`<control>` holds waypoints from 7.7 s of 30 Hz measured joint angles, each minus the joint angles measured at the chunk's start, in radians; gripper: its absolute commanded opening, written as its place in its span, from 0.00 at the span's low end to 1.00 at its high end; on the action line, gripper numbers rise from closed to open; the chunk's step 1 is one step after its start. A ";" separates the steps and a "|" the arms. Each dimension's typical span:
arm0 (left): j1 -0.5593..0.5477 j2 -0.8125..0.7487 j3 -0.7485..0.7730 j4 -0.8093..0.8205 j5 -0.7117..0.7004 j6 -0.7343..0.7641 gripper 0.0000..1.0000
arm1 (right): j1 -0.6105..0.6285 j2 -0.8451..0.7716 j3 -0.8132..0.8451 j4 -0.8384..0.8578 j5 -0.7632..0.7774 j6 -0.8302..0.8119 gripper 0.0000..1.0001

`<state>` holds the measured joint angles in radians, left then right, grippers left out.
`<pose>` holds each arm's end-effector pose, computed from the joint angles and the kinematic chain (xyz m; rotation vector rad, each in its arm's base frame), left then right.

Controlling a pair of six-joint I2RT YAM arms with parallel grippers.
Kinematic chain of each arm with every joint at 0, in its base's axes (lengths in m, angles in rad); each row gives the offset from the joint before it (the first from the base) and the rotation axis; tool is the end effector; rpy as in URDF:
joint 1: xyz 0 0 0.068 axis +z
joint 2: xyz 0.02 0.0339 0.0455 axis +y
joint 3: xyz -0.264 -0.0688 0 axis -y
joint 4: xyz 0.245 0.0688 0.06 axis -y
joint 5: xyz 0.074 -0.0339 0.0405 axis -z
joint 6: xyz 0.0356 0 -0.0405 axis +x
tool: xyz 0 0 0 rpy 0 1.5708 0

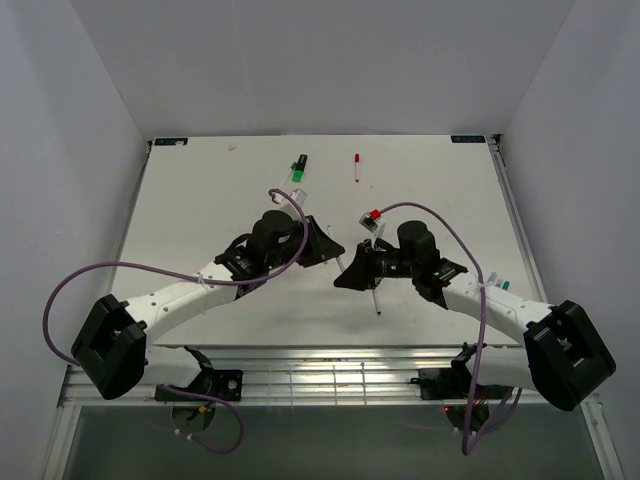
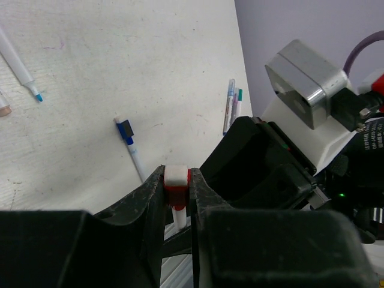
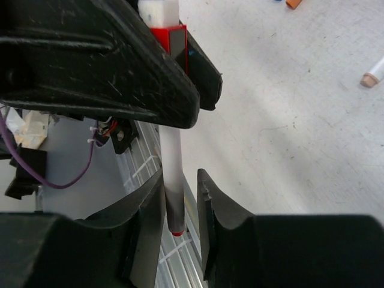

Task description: Open the pen caps

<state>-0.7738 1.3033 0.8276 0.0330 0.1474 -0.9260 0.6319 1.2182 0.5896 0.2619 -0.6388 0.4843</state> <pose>0.2068 -0.2093 0.2625 -0.0657 2.2329 -1.1692 0.1957 0.1695 0.2289 -0.6180 2.0175 1.3260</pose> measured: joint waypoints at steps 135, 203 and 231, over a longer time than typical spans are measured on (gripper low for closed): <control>0.457 0.274 -0.012 -0.309 -0.246 0.167 0.56 | -0.117 0.763 0.642 -0.296 0.399 -0.200 0.40; 0.180 -0.064 -0.134 -0.145 0.127 0.043 0.68 | 0.163 -0.044 0.050 -0.441 0.682 -0.091 0.08; 0.050 0.132 -0.106 0.044 0.102 -0.048 0.50 | 0.172 -0.036 0.050 -0.222 0.373 -0.018 0.08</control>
<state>-0.7242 1.4357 0.7212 0.0769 0.2497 -0.9741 0.8036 1.1824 0.6395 0.0399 -0.2657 0.4660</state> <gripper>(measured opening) 0.555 0.114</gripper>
